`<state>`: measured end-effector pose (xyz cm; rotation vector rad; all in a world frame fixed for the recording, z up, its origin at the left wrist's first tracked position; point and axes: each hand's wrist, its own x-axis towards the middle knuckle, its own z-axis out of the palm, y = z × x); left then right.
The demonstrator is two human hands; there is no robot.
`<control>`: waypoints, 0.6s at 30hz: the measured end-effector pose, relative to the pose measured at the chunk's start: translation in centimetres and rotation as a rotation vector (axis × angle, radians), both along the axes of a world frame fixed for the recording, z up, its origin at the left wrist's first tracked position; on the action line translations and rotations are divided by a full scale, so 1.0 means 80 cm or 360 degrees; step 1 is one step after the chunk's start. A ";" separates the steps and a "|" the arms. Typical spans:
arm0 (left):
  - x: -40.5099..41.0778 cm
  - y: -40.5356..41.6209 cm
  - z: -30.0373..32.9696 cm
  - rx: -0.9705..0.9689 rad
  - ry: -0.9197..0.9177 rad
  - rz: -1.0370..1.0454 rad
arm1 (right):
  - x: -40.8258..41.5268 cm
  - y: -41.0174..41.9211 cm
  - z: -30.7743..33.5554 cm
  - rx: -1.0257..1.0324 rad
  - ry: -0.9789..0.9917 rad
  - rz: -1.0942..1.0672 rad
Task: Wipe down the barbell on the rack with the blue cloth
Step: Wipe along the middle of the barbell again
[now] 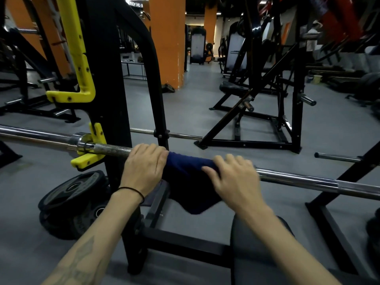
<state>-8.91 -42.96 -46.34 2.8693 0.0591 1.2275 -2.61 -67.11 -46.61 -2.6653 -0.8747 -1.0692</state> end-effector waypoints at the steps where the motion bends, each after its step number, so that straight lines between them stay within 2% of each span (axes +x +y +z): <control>1: 0.000 0.001 -0.001 -0.0022 0.0000 -0.0020 | 0.004 -0.034 -0.001 0.0012 -0.0034 -0.0053; 4: 0.001 -0.001 -0.003 -0.0068 -0.0037 -0.0047 | 0.008 -0.124 -0.001 0.0057 -0.0087 -0.0218; 7: 0.005 -0.006 -0.002 -0.0009 -0.0050 0.0046 | 0.001 -0.137 -0.008 0.0173 -0.0091 -0.0368; 10: 0.015 -0.007 0.007 0.0149 -0.0007 0.0175 | -0.005 -0.087 -0.007 0.0259 -0.0151 -0.0400; 14: 0.030 0.005 0.014 0.0275 0.0087 0.0133 | -0.012 0.036 0.003 0.0177 -0.0125 -0.0237; 16: 0.032 0.007 0.028 0.0332 0.0283 0.0209 | -0.018 0.102 0.009 0.0130 -0.0039 -0.0165; 18: 0.044 0.004 0.054 0.0327 0.0628 0.0277 | -0.017 0.137 0.017 0.0180 -0.0005 -0.0160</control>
